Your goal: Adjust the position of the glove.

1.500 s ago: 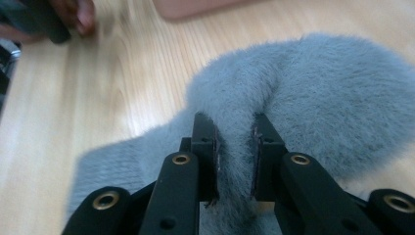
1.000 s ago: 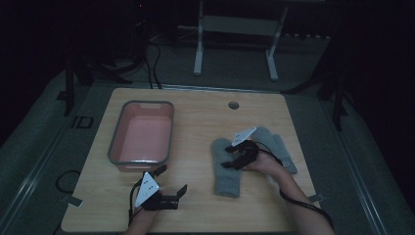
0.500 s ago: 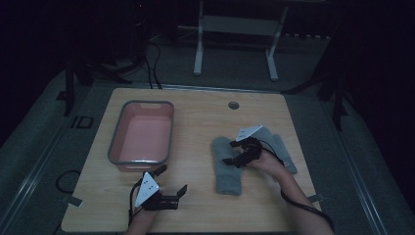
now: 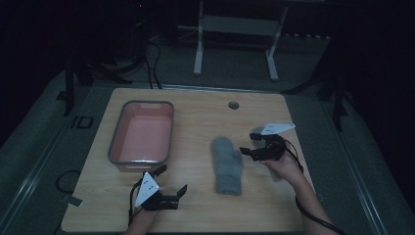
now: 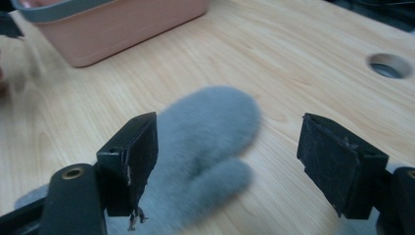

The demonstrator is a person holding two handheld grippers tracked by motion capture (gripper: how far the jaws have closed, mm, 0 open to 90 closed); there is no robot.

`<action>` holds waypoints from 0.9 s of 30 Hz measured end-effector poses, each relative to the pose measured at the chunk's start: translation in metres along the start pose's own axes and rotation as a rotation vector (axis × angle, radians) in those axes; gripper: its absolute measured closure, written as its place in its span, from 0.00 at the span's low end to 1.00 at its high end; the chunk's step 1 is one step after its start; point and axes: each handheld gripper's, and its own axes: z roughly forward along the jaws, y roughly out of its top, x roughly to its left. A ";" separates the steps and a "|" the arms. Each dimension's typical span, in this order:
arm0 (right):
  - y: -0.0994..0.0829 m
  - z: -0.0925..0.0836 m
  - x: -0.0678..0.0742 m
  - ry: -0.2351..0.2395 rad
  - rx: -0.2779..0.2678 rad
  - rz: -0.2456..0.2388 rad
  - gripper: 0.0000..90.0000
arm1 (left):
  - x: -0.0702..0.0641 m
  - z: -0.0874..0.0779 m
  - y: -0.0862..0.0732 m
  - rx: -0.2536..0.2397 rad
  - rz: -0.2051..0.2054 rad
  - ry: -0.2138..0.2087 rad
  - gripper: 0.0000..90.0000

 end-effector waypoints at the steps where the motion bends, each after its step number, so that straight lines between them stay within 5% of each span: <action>1: -0.002 -0.004 -0.001 -0.028 0.005 0.007 0.28 | 0.000 0.000 0.000 0.000 0.001 0.000 0.02; 7: -0.019 -0.021 -0.017 -0.166 0.025 0.063 0.28 | 0.000 0.000 0.000 -0.001 0.000 0.000 0.02; 15: -0.054 -0.031 -0.045 -0.231 0.093 0.122 0.34 | 0.000 0.000 0.000 0.000 -0.001 0.000 0.02; 18: -0.066 -0.031 -0.054 -0.235 0.116 0.159 0.42 | 0.000 0.000 0.000 0.001 -0.001 0.001 0.02; 22: -0.082 -0.020 -0.058 -0.257 0.171 0.204 0.46 | 0.000 0.000 0.000 0.000 -0.002 0.001 0.02; 27: -0.088 -0.012 -0.055 -0.295 0.185 0.190 0.53 | 0.000 0.000 0.000 -0.001 -0.002 0.001 0.02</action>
